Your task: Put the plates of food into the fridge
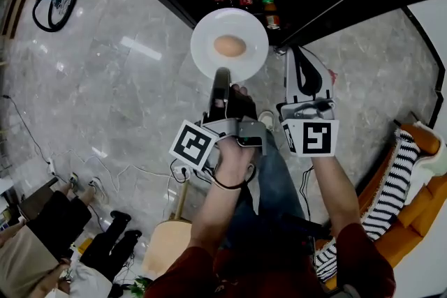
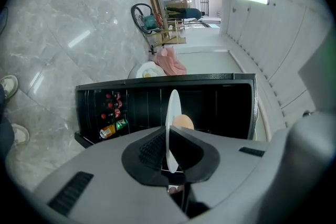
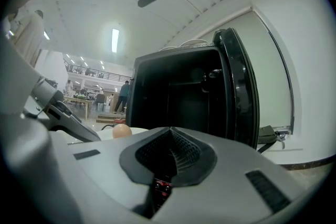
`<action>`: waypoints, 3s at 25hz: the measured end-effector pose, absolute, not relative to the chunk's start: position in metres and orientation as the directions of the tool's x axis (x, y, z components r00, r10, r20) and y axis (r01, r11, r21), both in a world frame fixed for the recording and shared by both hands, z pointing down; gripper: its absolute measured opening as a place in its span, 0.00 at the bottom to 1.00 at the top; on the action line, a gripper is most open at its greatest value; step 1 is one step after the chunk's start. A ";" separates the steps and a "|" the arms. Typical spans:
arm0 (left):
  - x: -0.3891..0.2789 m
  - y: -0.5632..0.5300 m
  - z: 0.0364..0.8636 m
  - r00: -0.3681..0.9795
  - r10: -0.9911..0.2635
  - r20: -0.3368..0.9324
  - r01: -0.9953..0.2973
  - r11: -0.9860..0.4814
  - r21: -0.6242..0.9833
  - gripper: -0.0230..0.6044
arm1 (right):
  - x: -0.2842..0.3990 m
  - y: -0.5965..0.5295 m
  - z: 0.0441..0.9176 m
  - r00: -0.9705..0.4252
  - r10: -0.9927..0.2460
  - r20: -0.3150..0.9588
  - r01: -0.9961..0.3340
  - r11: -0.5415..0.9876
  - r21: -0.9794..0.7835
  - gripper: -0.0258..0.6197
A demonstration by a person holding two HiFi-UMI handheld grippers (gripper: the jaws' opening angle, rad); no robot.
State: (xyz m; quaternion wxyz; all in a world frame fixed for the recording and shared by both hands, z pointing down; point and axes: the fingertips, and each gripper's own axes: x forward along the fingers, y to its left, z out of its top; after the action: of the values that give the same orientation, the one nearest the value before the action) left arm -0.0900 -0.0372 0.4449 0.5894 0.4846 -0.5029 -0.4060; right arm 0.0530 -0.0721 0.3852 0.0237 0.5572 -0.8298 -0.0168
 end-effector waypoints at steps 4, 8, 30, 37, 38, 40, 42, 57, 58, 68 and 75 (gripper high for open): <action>-0.088 -0.049 0.455 0.154 -0.970 0.190 -0.016 0.190 0.982 0.06 | 0.060 -0.082 0.403 -0.366 -0.931 0.017 -0.929 0.366 0.061 0.05; -0.088 -0.060 0.464 0.151 -0.971 0.185 -0.024 0.184 0.983 0.06 | 0.060 -0.092 0.416 -0.357 -0.934 0.007 -0.933 0.357 0.051 0.05; -0.093 -0.097 0.482 0.125 -0.978 0.167 -0.065 0.159 0.985 0.06 | 0.058 -0.111 0.442 -0.333 -0.943 0.022 -0.941 0.334 0.047 0.05; -0.096 -0.107 0.475 0.111 -0.983 0.145 -0.064 0.138 0.988 0.06 | 0.060 -0.106 0.432 -0.333 -0.943 0.008 -0.941 0.333 0.055 0.05; -0.095 -0.110 0.478 0.110 -0.983 0.148 -0.063 0.142 0.988 0.06 | 0.060 -0.107 0.434 -0.332 -0.943 0.010 -0.942 0.332 0.055 0.05; -0.094 -0.118 0.483 0.108 -0.982 0.156 -0.066 0.149 0.987 0.06 | 0.061 -0.112 0.438 -0.331 -0.944 0.013 -0.942 0.331 0.056 0.05; -0.093 -0.128 0.485 0.107 -0.981 0.163 -0.072 0.156 0.985 0.06 | 0.062 -0.121 0.439 -0.334 -0.943 0.018 -0.941 0.334 0.058 0.05; -0.087 -0.165 0.494 0.086 -0.979 0.185 -0.087 0.178 0.980 0.06 | 0.075 -0.139 0.442 -0.329 -0.944 0.039 -0.942 0.331 0.059 0.05; -0.087 -0.167 0.494 0.085 -0.979 0.185 -0.090 0.178 0.980 0.06 | 0.075 -0.140 0.442 -0.329 -0.943 0.040 -0.942 0.331 0.058 0.05; -0.078 -0.191 0.506 0.071 -0.976 0.204 -0.079 0.198 0.977 0.06 | 0.079 -0.154 0.448 -0.329 -0.943 0.044 -0.942 0.331 0.060 0.05; -0.077 -0.199 0.510 0.048 -0.980 0.194 -0.090 0.189 0.978 0.06 | 0.080 -0.154 0.453 -0.337 -0.940 0.054 -0.938 0.340 0.065 0.05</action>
State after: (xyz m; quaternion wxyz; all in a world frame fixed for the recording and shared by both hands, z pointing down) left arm -0.0773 -0.1993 0.5095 0.5380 0.4844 -0.5524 -0.4133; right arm 0.0798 -0.1535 0.4527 0.0409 0.5743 -0.8175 -0.0111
